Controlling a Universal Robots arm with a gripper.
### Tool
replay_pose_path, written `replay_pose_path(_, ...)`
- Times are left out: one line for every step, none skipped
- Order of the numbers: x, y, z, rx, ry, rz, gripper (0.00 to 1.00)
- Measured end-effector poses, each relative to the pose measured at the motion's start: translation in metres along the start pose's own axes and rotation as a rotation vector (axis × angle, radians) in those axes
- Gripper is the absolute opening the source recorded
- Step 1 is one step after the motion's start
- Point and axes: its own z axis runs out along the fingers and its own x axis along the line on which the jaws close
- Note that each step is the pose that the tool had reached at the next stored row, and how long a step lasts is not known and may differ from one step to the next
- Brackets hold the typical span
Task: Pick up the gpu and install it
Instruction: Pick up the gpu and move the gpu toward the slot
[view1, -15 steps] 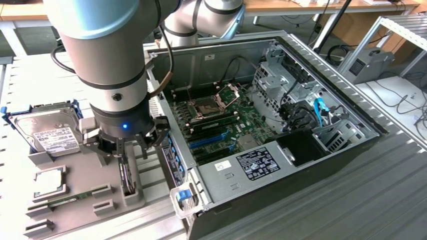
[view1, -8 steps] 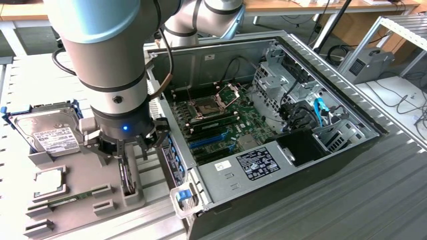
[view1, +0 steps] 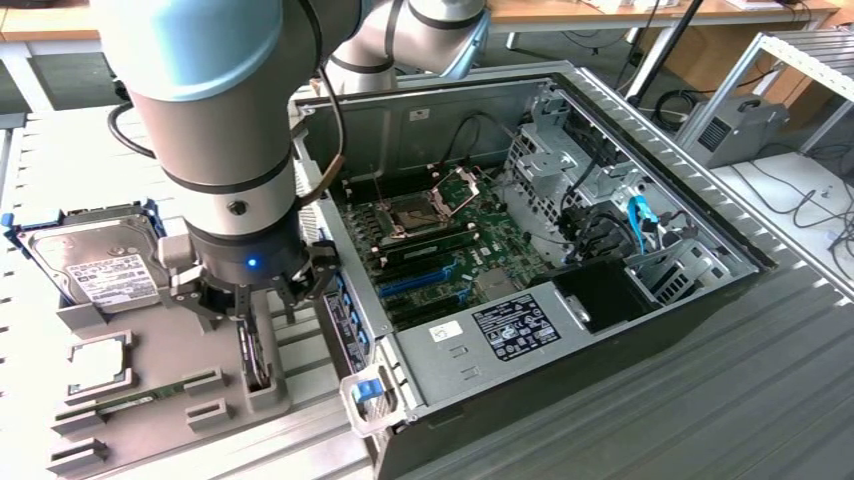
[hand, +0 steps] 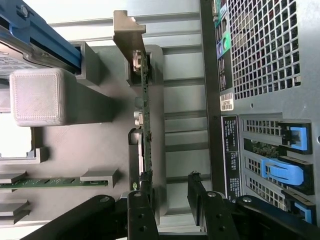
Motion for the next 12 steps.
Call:
replay_pose_path(0.0,0.0,0.0005,0.0003,0.0004,0.0,0.42)
replay_pose_path(0.0,-0.0001,0.0011,0.0003,0.0004,0.0,0.42)
replay_pose_path(0.0001,-0.0001,0.0019,0.0003,0.0006,0.0,0.42)
replay_pose_path(0.0001,-0.0002,0.0024,0.0006,0.0009,0.0,0.42)
replay_pose_path(0.0001,-0.0002,0.0029,0.0008,0.0012,0.0,0.42)
replay_pose_path(0.0002,-0.0002,0.0035,0.0008,0.0013,0.0,0.42)
replay_pose_path(0.0002,-0.0002,0.0044,0.0006,0.0012,0.0,0.42)
replay_pose_path(0.0001,-0.0003,0.0049,0.0004,0.0009,0.0,0.42)
replay_pose_path(0.0001,-0.0003,0.0051,0.0001,0.0007,0.0,0.42)
replay_pose_path(0.0001,-0.0003,0.0051,0.0001,0.0007,0.0,0.42)
replay_pose_path(0.0001,-0.0002,0.0051,0.0002,0.0007,0.0,0.42)
replay_pose_path(0.0001,-0.0002,0.0047,0.0002,0.0006,0.0,0.42)
